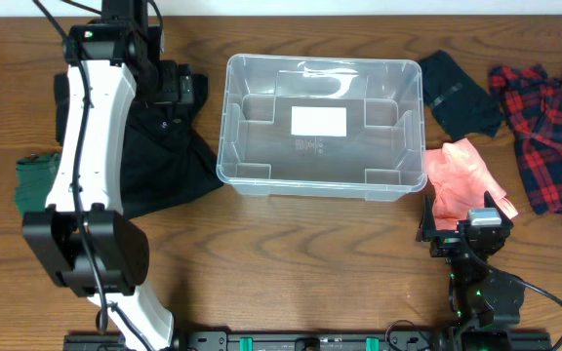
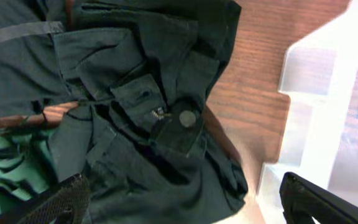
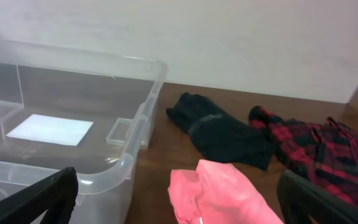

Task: Pack container
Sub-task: 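Reach the left gripper down onto the black garment pile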

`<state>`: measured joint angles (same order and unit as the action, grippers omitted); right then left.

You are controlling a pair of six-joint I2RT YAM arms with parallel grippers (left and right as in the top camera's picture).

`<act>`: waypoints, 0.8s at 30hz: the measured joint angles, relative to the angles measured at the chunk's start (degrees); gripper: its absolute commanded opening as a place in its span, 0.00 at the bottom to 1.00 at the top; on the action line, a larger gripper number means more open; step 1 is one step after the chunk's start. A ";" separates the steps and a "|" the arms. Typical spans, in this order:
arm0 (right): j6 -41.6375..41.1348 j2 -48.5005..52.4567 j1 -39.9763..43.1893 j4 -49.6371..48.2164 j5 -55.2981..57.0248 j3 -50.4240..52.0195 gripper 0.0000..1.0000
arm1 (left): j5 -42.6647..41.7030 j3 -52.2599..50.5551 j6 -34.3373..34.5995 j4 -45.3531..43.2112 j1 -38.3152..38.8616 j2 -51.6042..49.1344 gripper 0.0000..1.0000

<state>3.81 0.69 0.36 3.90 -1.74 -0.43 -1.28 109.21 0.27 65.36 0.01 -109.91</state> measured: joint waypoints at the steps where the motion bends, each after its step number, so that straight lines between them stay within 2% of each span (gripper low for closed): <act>1: 0.02 0.00 0.00 0.00 0.00 0.00 0.99 | 0.04 0.00 0.28 -0.42 0.00 -0.55 0.98; 13: 0.00 0.00 0.00 0.00 0.00 0.00 0.99 | 0.22 -0.42 2.56 -2.43 0.00 -9.51 0.98; 24: 0.00 0.00 0.00 0.02 0.00 0.00 0.99 | 4.76 -7.65 4.46 -7.69 0.00 -10.01 0.98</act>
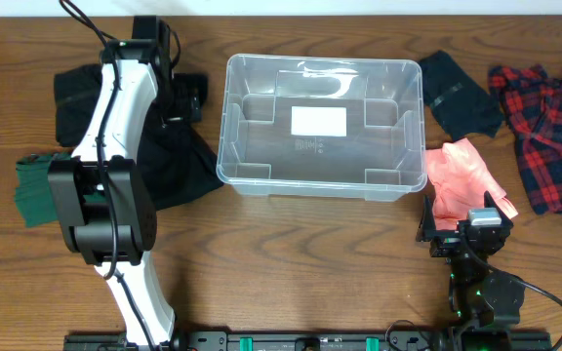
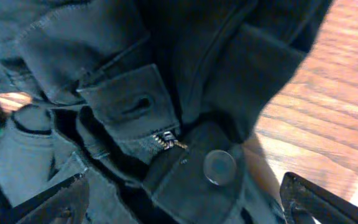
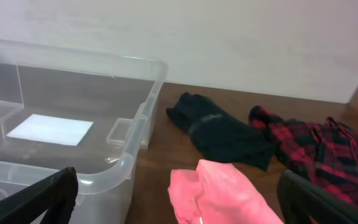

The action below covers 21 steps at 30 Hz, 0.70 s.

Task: Pack container
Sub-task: 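Reach the left gripper down onto the black garment pile, then close the left gripper on the black garment and lift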

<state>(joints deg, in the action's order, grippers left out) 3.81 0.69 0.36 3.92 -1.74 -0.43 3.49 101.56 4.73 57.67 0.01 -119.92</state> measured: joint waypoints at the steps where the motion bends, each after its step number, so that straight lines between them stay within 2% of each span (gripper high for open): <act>1: 0.02 0.00 0.00 -0.02 0.00 0.00 0.99 | 0.11 -0.98 0.02 -0.96 0.00 0.00 0.98; 21: 0.00 0.00 0.00 -0.02 0.00 0.00 0.99 | 0.72 -15.04 0.00 -16.33 0.09 0.02 0.98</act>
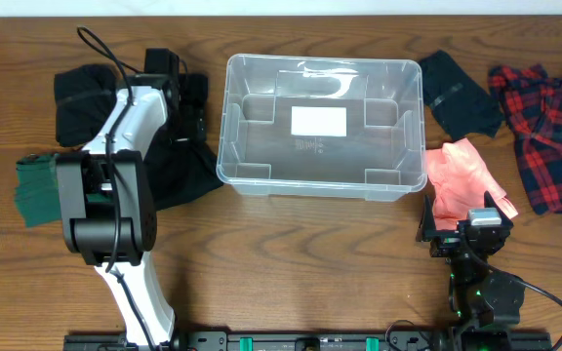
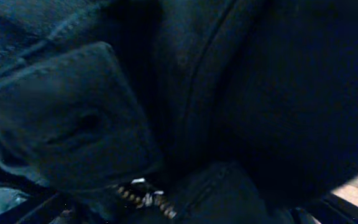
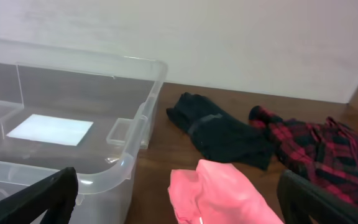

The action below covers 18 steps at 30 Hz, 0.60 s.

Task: Pack container
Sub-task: 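Close the left gripper on the black garment and lift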

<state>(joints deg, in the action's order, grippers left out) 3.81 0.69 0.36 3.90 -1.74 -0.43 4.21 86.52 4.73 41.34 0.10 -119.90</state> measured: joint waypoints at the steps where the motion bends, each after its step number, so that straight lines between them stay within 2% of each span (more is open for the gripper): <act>1: 0.02 0.00 0.00 0.00 0.00 0.00 0.99 | 0.13 -0.28 0.00 -0.42 0.02 0.02 0.98; 3: 0.00 0.00 0.00 0.00 0.00 0.00 0.99 | 0.26 -0.85 -0.02 -0.96 0.09 0.26 0.97; 5: 0.00 0.00 0.00 0.00 0.00 0.00 0.99 | 0.35 -1.14 0.02 -1.16 0.13 0.44 0.88; 8: 0.00 0.00 0.00 0.02 0.00 0.00 0.99 | 0.98 -1.29 0.26 -1.16 0.09 0.44 0.68; 13: 0.00 0.00 0.00 0.00 0.00 0.00 0.99 | 1.25 -1.38 0.04 -1.09 -0.07 0.44 0.50; 15: 0.02 0.00 0.00 0.00 0.00 0.00 0.99 | 1.38 -1.38 0.17 -1.01 -0.07 0.44 0.37; 18: 0.02 0.00 0.00 0.00 0.00 0.00 0.99 | 1.36 -1.38 0.17 -0.81 -0.09 0.52 0.11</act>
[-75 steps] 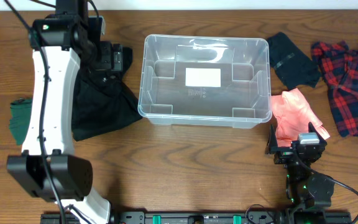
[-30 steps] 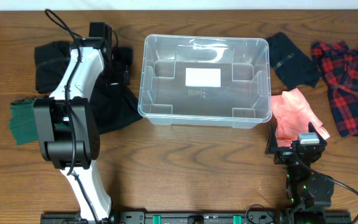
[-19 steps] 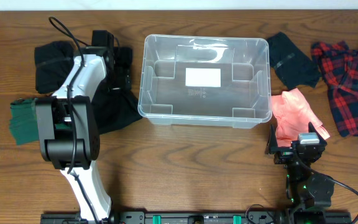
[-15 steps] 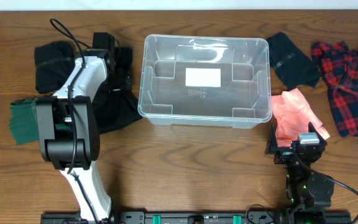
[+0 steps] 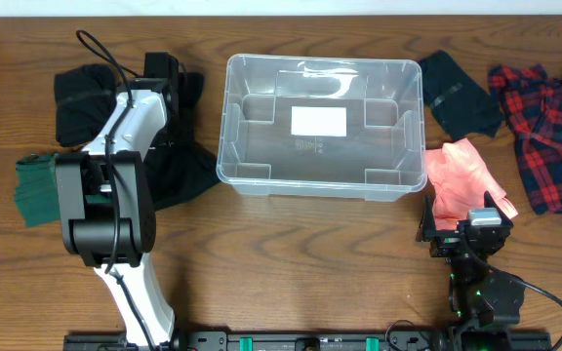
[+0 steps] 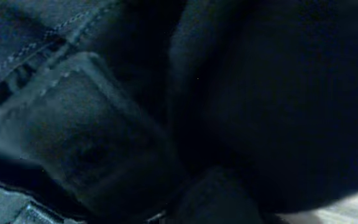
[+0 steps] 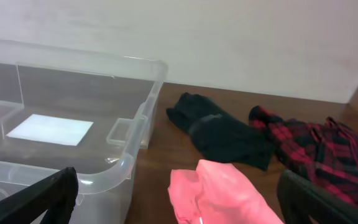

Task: Pack container
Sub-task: 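Close the left gripper on the black garment and lift, then carry the black garment with the left gripper over the bin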

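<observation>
The clear plastic container [image 5: 228, 127] stands in the middle of the table with only a white label inside. Left of it lie dark trousers [image 5: 169, 166]. My left gripper [image 5: 183, 93] is pressed down into their top end beside the container's left wall. In the left wrist view dark cloth [image 6: 104, 143] fills everything and hides the fingers. My right gripper [image 7: 176, 190] rests open at the front right, just before a pink cloth [image 7: 222, 193], holding nothing.
A black garment [image 5: 461, 93] and a red plaid shirt [image 5: 549, 127] lie at the right, the pink cloth [image 5: 461, 175] below them. A folded green cloth [image 5: 37, 190] and another black garment [image 5: 81, 97] lie at the far left.
My left gripper has sunk a little further into the dark trousers. The cloth now covers the whole left wrist view and the zipper is almost out of sight. The right arm has not moved.
My left gripper was open well above the trousers, with button and zipper in view. It then stood closer over the waistband, then nearly touching it, and now is buried in the cloth. The right gripper stayed open at the front right throughout.
</observation>
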`<state>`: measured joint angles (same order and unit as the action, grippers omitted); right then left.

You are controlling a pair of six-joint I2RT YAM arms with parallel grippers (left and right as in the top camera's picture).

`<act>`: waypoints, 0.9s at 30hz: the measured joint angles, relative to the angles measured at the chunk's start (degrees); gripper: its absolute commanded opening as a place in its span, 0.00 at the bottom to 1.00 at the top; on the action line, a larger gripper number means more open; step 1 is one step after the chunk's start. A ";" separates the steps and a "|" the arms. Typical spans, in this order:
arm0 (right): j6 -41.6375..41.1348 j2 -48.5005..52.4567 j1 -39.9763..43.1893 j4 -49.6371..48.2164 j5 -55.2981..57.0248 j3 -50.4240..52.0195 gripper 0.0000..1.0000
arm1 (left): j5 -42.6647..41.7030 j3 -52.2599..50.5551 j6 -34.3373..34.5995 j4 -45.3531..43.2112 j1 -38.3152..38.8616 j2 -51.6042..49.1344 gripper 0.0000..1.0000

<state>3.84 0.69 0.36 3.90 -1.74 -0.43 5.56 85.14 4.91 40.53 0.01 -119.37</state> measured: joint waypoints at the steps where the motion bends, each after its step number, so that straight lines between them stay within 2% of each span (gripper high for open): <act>1: -0.02 0.00 0.00 0.00 0.00 0.00 0.99 | -0.09 0.00 0.31 0.09 0.02 0.17 0.08; 14: 0.00 0.00 0.00 0.00 0.00 0.00 0.99 | -1.07 -0.94 0.02 0.17 0.00 2.89 0.06; 27: -0.02 0.00 0.00 0.00 0.00 0.00 0.99 | -0.37 -2.23 0.57 2.97 0.04 21.16 0.06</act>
<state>3.81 0.69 0.36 3.90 -1.74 -0.43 5.19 82.91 5.48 43.51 0.05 -98.21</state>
